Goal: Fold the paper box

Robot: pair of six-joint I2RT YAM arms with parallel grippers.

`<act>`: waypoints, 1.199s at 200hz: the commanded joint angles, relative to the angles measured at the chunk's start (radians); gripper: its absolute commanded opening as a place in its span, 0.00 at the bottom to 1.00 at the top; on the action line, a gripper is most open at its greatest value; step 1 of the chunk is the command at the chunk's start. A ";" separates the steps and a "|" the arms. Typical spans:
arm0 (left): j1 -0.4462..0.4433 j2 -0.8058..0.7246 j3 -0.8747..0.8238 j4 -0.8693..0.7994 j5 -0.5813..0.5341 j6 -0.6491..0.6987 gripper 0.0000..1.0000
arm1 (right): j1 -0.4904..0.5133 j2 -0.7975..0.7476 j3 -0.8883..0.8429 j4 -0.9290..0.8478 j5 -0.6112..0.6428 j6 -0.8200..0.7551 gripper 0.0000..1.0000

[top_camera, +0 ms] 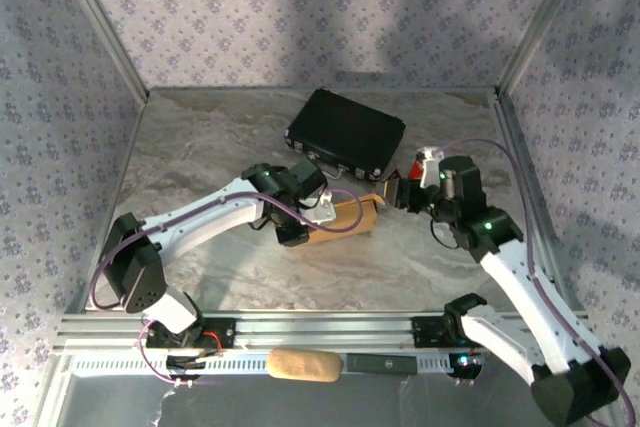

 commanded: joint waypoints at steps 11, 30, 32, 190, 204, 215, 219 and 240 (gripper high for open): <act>0.031 0.071 0.075 -0.180 0.089 0.060 0.42 | 0.072 0.152 0.083 -0.044 0.042 -0.205 0.50; 0.044 0.103 0.103 -0.211 0.087 0.073 0.42 | 0.099 0.178 0.100 -0.066 0.065 -0.217 0.49; 0.044 0.105 0.105 -0.214 0.085 0.074 0.42 | 0.101 0.178 0.101 -0.068 0.066 -0.218 0.49; 0.055 0.135 0.111 -0.196 0.062 0.100 0.43 | 0.156 0.195 0.113 -0.167 0.137 -0.206 0.35; 0.055 0.137 0.111 -0.197 0.060 0.101 0.43 | 0.158 0.169 0.112 -0.173 0.141 -0.197 0.36; 0.055 0.137 0.111 -0.197 0.058 0.102 0.43 | 0.158 0.154 0.110 -0.176 0.138 -0.193 0.37; 0.054 0.137 0.111 -0.196 0.057 0.103 0.43 | 0.158 0.151 0.108 -0.176 0.134 -0.192 0.37; 0.055 0.135 0.111 -0.195 0.058 0.106 0.43 | 0.165 0.159 0.101 -0.178 0.127 -0.187 0.38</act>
